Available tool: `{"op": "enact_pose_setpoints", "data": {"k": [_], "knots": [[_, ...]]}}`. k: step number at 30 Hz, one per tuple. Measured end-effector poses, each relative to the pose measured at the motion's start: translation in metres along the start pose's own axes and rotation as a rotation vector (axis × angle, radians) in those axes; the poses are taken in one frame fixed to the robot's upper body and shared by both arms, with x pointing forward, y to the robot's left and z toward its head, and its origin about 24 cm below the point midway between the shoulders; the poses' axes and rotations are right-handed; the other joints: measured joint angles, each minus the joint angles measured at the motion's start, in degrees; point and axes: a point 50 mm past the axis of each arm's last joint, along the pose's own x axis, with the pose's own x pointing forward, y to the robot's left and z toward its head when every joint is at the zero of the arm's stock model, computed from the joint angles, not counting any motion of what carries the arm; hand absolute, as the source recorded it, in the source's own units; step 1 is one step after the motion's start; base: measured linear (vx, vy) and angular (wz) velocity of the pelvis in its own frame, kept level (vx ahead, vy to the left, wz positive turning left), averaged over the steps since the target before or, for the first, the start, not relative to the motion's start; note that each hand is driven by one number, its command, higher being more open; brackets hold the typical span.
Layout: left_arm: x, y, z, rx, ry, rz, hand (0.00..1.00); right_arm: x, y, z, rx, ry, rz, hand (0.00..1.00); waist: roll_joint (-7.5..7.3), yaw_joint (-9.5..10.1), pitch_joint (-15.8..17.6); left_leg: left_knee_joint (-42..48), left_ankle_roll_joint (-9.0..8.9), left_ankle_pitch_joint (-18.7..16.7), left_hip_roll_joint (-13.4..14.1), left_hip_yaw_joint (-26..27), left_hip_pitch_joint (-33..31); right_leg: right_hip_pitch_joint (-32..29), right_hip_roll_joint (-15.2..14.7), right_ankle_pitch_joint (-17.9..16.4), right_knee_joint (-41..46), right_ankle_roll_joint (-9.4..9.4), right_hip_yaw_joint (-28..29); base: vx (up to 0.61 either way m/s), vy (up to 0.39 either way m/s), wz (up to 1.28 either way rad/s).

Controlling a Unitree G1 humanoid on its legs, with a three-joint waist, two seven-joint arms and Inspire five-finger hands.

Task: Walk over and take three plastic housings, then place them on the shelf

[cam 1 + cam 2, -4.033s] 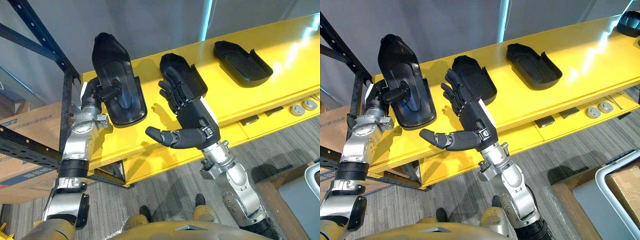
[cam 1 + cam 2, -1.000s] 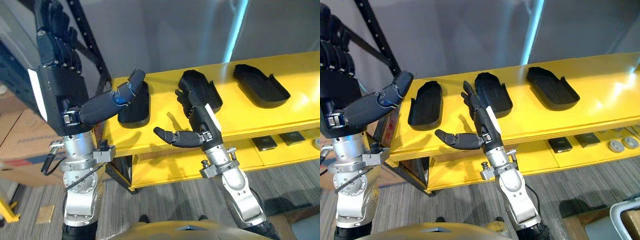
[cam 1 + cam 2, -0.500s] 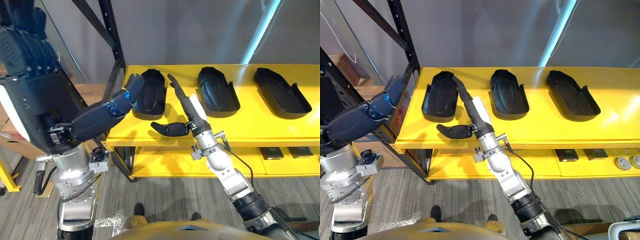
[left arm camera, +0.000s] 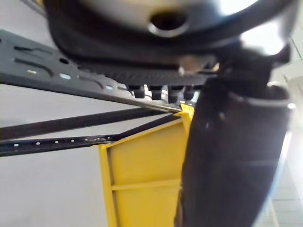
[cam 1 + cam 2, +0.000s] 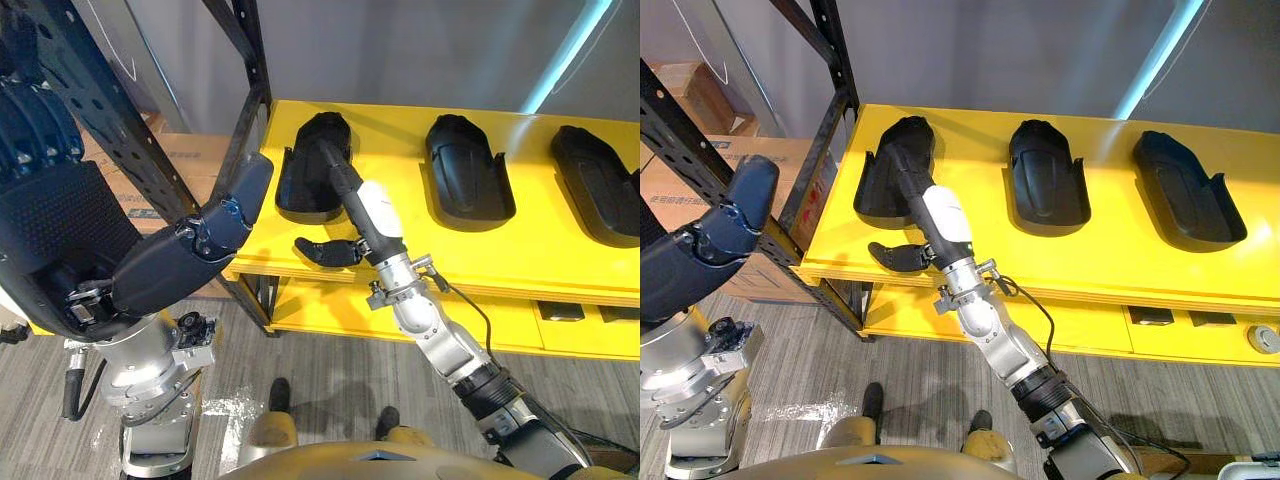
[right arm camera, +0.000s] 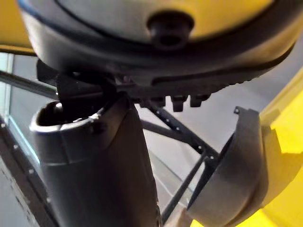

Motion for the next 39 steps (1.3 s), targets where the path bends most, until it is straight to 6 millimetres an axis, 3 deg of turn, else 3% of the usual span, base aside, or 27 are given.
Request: {"op": "enact_pose_setpoints", "data": {"k": [8, 18, 39], "knots": [[-0.002, -0.005, 0.0, -0.027, 0.014, 0.0, 1.0, 0.004, -0.003, -0.003, -0.098, 0.001, -0.088, 1.0, -0.01, 0.77, 2.23, 0.0, 0.05, 0.5, 0.01, -0.65, -0.7, -0.31, 0.03, -0.09, 0.03, -0.13, -0.63, -0.02, -0.013, 0.04], [-0.002, -0.005, -0.001, -0.035, 0.023, 0.028, 1.0, 0.002, -0.004, -0.018, -0.161, 0.071, -0.125, 1.0, -0.04, 0.82, 2.45, 0.02, 0.04, 0.52, 0.0, -0.67, -0.68, -0.33, 0.03, -0.06, 0.11, -0.08, -0.62, 0.0, 0.0, 0.0], [-0.006, -0.009, -0.004, -0.054, 0.075, 0.024, 1.0, 0.002, -0.009, -0.029, -0.258, 0.086, -0.156, 1.0, 0.15, 0.83, 3.95, 0.01, 0.05, 0.87, 0.0, -1.2, -0.44, -0.19, -0.1, -0.17, 0.95, -0.13, -1.01, 0.0, 0.0, 0.01]]}}
